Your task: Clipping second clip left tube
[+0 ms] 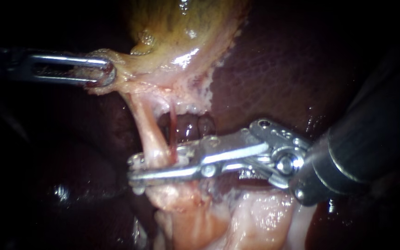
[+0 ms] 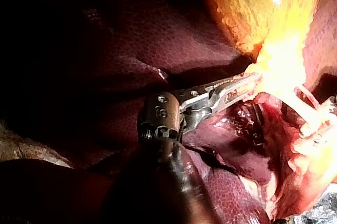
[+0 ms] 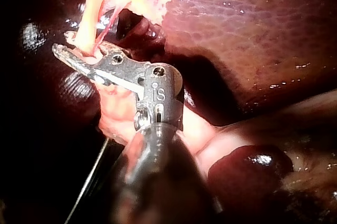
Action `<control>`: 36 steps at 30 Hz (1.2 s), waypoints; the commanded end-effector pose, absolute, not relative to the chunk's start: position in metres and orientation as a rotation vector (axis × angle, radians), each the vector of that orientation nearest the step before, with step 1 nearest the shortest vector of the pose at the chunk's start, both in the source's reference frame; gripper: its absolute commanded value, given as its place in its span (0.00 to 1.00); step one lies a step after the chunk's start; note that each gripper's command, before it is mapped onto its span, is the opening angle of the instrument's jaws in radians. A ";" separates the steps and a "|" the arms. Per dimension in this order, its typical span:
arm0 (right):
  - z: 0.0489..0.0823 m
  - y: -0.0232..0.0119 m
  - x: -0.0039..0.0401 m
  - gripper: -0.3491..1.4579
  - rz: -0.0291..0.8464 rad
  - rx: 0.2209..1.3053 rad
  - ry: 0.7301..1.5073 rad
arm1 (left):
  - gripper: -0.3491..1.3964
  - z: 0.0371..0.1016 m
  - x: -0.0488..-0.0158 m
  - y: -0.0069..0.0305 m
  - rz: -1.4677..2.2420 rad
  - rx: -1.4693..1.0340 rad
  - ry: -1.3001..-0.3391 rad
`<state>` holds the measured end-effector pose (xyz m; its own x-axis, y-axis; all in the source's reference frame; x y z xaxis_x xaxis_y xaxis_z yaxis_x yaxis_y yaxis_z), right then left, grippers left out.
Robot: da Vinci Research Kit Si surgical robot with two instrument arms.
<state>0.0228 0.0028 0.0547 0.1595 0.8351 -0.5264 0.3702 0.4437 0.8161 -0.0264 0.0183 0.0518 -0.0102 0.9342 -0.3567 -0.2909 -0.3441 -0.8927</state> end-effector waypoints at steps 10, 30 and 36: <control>0.0551 0.0029 0.0238 0.46 0.486 1.092 1.450 | 0.00 0.0518 -0.0263 0.0183 1.557 -1.255 -0.763; 0.0628 0.0030 0.0234 0.47 0.442 0.829 1.372 | 0.00 0.0518 -0.0264 0.0183 1.557 -1.255 -0.762; 0.0629 0.0031 0.0223 0.47 0.438 0.799 1.340 | 0.00 0.0518 -0.0263 0.0182 1.558 -1.255 -0.763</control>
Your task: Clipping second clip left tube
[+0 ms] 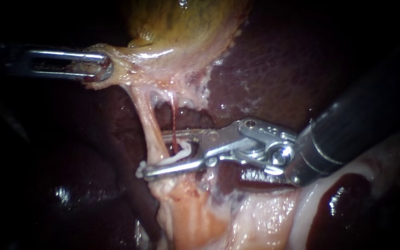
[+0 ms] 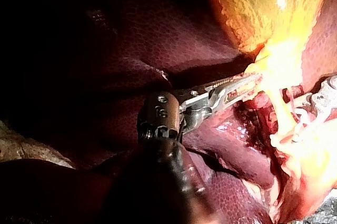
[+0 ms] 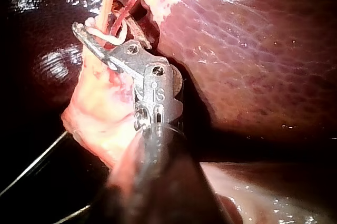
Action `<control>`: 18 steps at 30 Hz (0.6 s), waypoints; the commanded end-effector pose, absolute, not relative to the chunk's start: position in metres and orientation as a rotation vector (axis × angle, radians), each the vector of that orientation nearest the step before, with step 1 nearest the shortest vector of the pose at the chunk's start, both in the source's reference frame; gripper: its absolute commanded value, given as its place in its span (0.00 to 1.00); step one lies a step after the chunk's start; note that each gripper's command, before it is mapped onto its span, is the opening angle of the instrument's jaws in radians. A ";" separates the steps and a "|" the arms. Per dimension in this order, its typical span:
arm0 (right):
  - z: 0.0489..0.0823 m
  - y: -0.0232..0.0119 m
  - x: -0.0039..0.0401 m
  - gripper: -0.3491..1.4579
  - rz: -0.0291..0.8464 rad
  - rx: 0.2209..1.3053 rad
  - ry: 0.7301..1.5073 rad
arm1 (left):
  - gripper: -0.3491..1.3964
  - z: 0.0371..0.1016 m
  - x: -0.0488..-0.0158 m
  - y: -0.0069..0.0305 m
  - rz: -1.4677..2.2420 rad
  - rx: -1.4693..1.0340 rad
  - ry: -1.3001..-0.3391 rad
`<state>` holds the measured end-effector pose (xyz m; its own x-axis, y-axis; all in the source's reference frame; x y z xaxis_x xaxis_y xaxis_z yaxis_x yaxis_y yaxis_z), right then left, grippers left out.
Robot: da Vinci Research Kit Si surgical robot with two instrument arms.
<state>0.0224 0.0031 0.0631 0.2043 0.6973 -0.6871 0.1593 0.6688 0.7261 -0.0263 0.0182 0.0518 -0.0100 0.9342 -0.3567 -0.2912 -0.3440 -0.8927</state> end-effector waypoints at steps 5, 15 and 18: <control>0.0620 0.0035 0.0200 0.47 0.442 0.774 1.341 | 0.00 0.0518 -0.0261 0.0182 1.558 -1.256 -0.764; 0.0588 0.0051 0.0143 0.47 0.457 0.755 1.293 | 0.00 0.0517 -0.0260 0.0182 1.558 -1.256 -0.765; 0.0577 0.0048 0.0141 0.47 0.441 0.775 1.292 | 0.00 0.0517 -0.0260 0.0182 1.558 -1.256 -0.765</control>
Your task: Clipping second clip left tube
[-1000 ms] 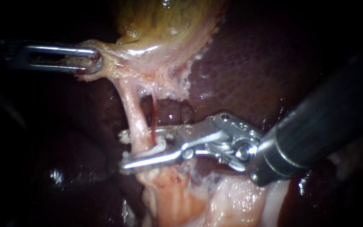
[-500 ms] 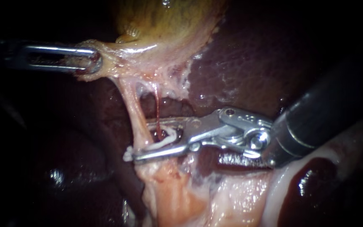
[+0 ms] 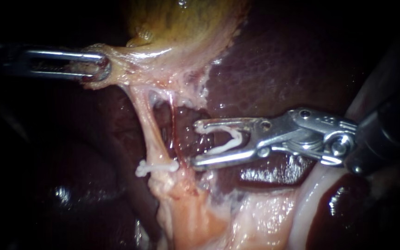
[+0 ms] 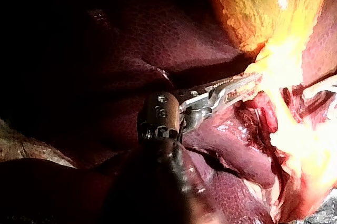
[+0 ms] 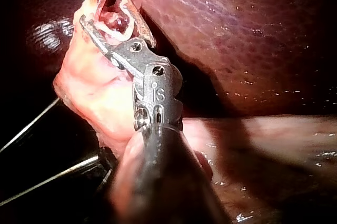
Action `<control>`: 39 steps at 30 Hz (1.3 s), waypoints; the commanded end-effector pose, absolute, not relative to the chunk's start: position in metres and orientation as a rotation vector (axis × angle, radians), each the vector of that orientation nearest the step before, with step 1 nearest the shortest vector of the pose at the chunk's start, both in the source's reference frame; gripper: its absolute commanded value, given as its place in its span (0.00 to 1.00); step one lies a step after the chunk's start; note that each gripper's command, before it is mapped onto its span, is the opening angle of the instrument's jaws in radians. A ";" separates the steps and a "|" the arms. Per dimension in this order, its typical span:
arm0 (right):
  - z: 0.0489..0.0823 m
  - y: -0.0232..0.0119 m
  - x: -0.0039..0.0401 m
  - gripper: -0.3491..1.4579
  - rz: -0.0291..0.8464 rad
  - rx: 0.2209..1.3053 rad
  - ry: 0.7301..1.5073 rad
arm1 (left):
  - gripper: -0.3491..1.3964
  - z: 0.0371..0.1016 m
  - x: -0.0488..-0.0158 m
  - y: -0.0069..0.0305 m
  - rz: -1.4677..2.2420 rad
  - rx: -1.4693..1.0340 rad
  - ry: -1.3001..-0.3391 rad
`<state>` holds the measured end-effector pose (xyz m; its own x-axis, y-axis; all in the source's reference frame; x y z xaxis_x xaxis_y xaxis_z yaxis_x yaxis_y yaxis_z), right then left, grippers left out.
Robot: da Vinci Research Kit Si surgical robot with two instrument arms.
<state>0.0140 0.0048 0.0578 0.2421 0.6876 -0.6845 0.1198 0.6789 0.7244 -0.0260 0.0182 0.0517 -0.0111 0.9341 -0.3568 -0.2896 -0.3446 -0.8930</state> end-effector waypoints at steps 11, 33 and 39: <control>0.0564 0.0038 0.0176 0.47 0.416 0.812 1.322 | 0.00 0.0517 -0.0261 0.0183 1.558 -1.256 -0.764; 0.0618 0.0037 0.0204 0.47 0.436 0.801 1.293 | 0.00 0.0517 -0.0261 0.0182 1.558 -1.256 -0.764; 0.0617 0.0035 0.0219 0.47 0.433 0.802 1.293 | 0.00 0.0518 -0.0262 0.0182 1.558 -1.256 -0.762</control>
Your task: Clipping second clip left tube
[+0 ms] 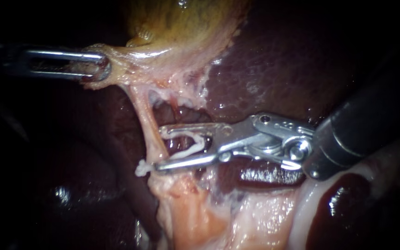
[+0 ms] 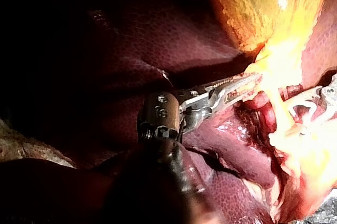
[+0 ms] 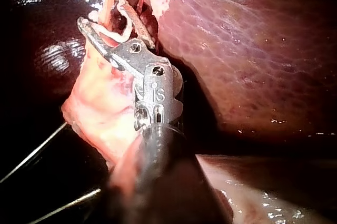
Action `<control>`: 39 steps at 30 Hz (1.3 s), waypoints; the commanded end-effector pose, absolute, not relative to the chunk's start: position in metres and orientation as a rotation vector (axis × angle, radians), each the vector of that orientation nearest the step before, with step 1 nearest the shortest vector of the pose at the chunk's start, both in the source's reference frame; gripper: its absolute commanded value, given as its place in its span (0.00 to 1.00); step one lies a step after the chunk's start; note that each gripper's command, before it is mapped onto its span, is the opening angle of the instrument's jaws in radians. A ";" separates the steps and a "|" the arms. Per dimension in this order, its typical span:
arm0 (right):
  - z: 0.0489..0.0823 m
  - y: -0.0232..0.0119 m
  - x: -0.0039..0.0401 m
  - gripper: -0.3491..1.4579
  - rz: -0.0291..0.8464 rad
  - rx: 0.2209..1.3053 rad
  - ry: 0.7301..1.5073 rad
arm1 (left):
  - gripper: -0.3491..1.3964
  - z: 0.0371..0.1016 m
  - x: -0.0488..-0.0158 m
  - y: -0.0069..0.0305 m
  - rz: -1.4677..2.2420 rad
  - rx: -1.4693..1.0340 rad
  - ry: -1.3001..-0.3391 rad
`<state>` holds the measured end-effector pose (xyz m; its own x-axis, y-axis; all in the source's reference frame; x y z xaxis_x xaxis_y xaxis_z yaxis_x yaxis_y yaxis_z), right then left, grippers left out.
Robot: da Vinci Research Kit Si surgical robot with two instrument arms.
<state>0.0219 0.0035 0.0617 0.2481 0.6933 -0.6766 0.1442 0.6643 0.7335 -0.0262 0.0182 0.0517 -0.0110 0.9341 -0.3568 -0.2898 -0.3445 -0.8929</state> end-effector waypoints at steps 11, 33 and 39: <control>0.0624 0.0014 0.0255 0.47 0.409 0.841 1.285 | 0.00 0.0518 -0.0263 0.0182 1.558 -1.255 -0.761; 0.0553 0.0006 0.0251 0.45 0.365 1.005 1.433 | 0.00 0.0518 -0.0263 0.0182 1.558 -1.256 -0.762; 0.0558 0.0008 0.0248 0.40 0.383 1.023 1.422 | 0.00 0.0518 -0.0263 0.0182 1.558 -1.256 -0.762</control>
